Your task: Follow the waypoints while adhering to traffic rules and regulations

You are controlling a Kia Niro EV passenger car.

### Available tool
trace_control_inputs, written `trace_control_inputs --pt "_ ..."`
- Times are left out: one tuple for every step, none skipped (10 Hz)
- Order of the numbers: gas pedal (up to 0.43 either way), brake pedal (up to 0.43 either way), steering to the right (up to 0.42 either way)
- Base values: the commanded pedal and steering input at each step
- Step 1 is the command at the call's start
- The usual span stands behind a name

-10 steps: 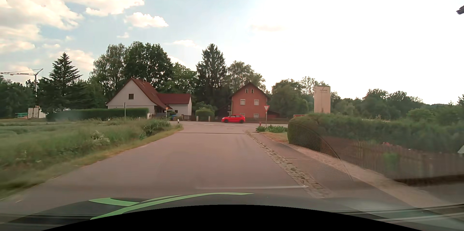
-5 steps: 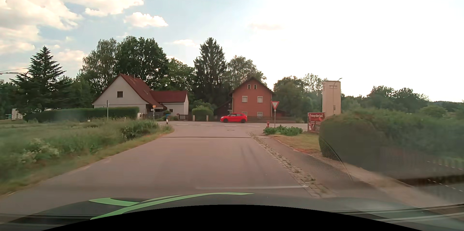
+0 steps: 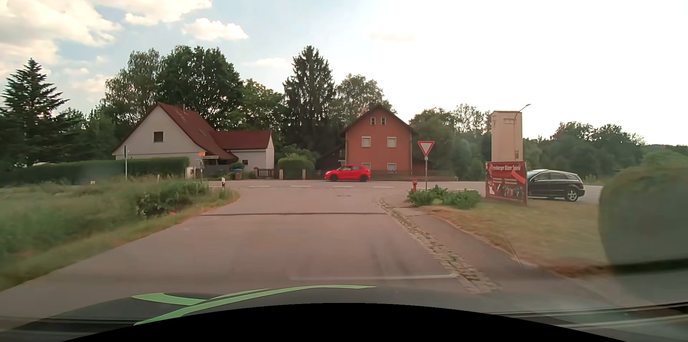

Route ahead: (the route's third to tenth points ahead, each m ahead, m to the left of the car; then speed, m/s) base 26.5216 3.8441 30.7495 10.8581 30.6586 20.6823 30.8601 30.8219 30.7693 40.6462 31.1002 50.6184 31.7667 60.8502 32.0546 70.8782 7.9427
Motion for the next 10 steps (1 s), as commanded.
trace_control_inputs --pt "0.0 0.232 -0.001" --pt "0.0 0.238 -0.001" --pt "0.0 0.238 0.0" --pt "0.0 0.244 0.0" --pt "0.0 0.25 0.0" --pt "0.0 0.25 0.0" --pt "0.0 0.256 0.0" --pt "0.0 0.256 0.0" --pt "0.0 0.262 0.0" --pt "0.0 0.262 0.001"
